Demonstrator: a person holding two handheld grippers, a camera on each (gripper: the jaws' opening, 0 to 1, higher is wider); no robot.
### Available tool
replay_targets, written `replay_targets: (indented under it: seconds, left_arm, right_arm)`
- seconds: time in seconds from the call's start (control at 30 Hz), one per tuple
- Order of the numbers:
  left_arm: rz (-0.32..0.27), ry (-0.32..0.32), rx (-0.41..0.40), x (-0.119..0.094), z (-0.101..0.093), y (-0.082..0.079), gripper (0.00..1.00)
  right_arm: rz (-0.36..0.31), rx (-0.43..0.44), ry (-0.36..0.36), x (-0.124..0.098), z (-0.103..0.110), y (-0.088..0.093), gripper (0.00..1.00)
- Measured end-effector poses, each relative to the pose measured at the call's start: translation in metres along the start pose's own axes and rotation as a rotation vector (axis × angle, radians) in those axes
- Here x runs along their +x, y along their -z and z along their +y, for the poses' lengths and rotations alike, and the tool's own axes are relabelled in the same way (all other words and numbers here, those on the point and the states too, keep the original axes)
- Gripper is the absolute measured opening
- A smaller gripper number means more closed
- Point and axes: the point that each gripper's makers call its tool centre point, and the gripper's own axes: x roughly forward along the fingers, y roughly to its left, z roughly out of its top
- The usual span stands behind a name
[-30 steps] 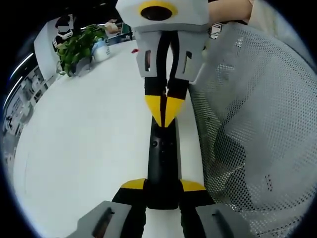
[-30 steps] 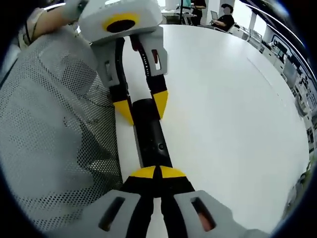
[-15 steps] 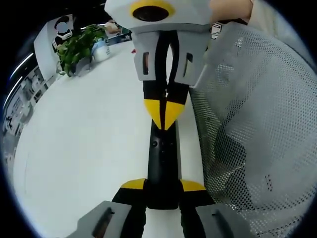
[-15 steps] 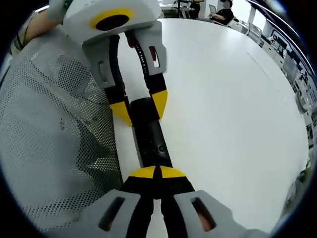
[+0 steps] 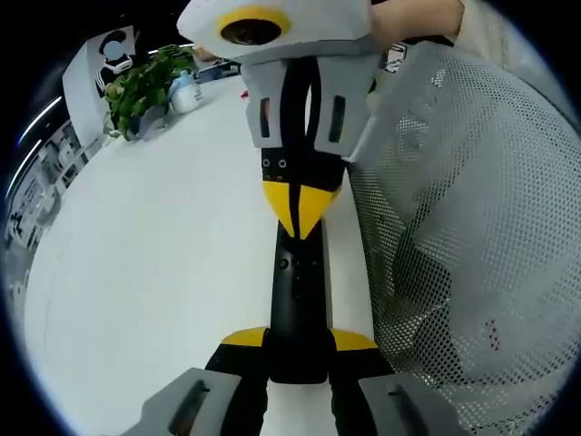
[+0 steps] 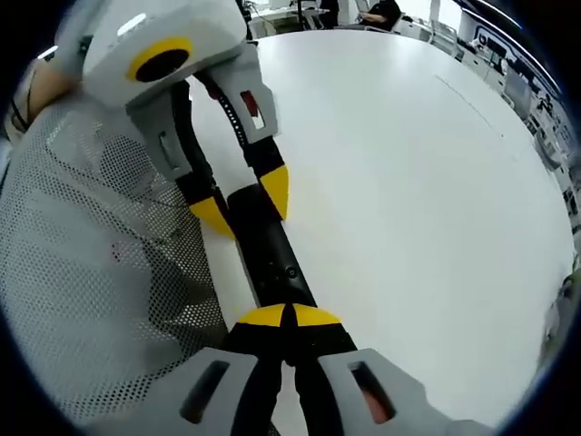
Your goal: Press the specified remote control buttons in sequence, fully releasing each button before pressing the next.
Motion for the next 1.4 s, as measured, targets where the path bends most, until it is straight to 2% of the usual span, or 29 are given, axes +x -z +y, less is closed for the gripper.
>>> replay_targets:
  seconds: [0.1,0.3,0.43,1.0,1.13,1.3,1.4]
  left_arm:
    - [0.0,0.0,0.0,0.0,0.0,0.0,0.25]
    - [0.001,-0.001,0.001,0.0,0.0,0.0,0.25]
    - [0.001,-0.002,0.001,0.0,0.0,0.0,0.25]
    - [0.001,-0.001,0.002,0.0,0.0,0.0,0.25]
    - [0.002,-0.001,0.003,0.0,0.0,0.0,0.25]
    - [0.001,0.0,0.003,0.0,0.0,0.0,0.25]
    - [0.002,0.0,0.003,0.0,-0.001,0.0,0.25]
  right_arm:
    - [-0.031,-0.046,0.019,-0.001,0.002,-0.001,0.0]
    - [-0.044,-0.072,0.035,0.001,0.002,-0.006,0.0]
    - [-0.044,-0.134,0.047,0.001,0.003,-0.006,0.0]
    - [-0.06,-0.13,0.039,0.002,0.004,-0.01,0.0]
    - [-0.052,-0.129,0.035,0.003,0.004,-0.01,0.0]
    - [-0.023,-0.082,0.004,0.004,0.003,-0.011,0.0]
    - [-0.004,-0.104,0.006,0.004,0.005,-0.011,0.0]
